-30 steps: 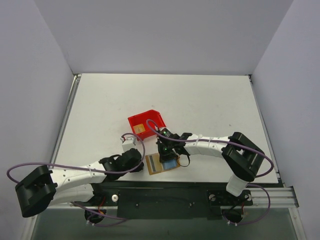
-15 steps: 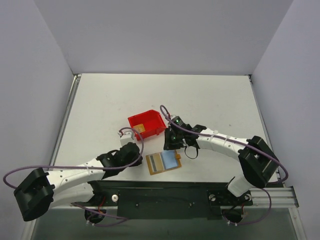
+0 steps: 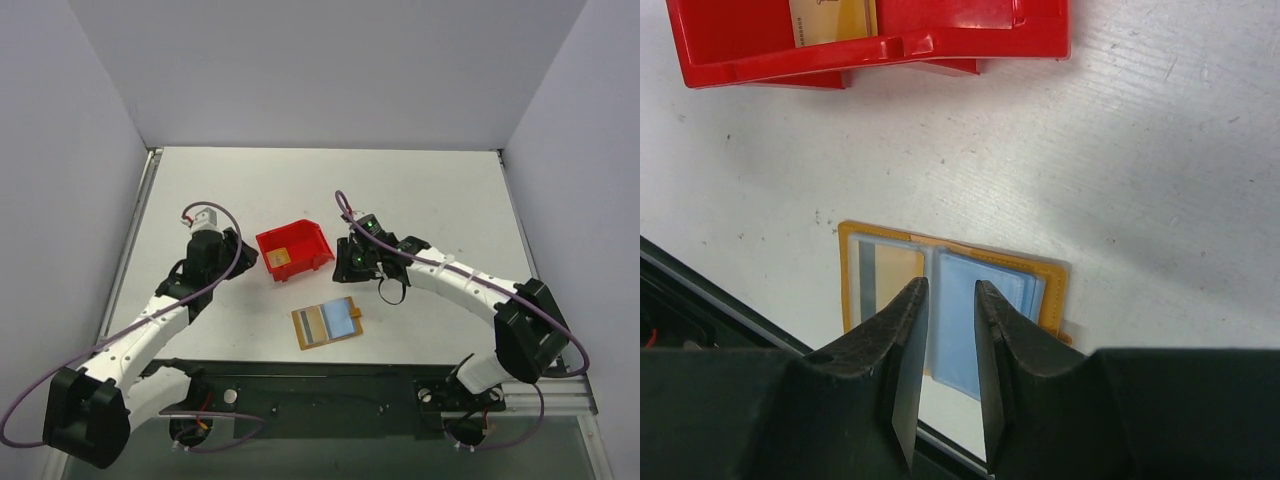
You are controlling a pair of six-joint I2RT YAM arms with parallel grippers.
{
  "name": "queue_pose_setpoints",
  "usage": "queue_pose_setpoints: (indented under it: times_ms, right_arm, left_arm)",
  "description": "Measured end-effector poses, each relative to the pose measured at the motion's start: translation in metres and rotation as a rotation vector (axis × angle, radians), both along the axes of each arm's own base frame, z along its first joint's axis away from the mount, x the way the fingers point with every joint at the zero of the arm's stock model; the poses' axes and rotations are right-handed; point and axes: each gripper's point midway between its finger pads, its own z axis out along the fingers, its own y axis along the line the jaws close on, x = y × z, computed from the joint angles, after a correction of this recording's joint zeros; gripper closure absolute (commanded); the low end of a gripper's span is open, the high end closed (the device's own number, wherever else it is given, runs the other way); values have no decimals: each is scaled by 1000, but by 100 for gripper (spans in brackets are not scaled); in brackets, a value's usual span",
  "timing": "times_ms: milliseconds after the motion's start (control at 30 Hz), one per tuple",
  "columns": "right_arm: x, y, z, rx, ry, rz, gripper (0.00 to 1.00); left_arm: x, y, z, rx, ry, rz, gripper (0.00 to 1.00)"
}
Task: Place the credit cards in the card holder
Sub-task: Pick up the storage box at the center of the board.
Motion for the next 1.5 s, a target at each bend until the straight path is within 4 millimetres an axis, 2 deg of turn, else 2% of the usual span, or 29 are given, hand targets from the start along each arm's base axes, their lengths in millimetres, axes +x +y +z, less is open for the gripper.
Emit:
queue_pose_setpoints:
  times_ms: [100,267,433,567,800,900,1067,1167,1267,1500]
  right_arm:
    - [0,-2,2,1,-5,1,78]
    - [-1,-8,1,-2,3,-6,77]
    - [-1,-14,-1,-4,7,-17,77]
    - [-2,-15,-2,-5,13,-17,77]
    - [-3,-19,-5,-9,22,-21,77]
    - [-3,-21,-5,-10,22,-26,77]
    - [-2,-25,-3,-7,16,-35,77]
    - [-2,-26,-3,-8,17,-36,77]
    - [-2,-27,-3,-8,16,-35,77]
    - [-3,-30,12,10,-16,-29,77]
  left_arm:
    - [9,3,-3,-23,5,-7,42]
    - [12,-17,-30,-56,87,-108,41]
    - [15,-29,-30,-93,74,-158,39]
    - [19,-32,-33,-90,67,-173,39]
    - [23,-29,-60,-37,131,-176,43]
    - [25,-29,-67,-26,147,-177,50]
    - [37,-34,-66,-25,132,-185,79]
    - [41,-36,-64,-28,114,-201,84]
    - [42,-38,-65,-31,110,-212,98]
    - [40,-39,-64,-41,94,-221,100]
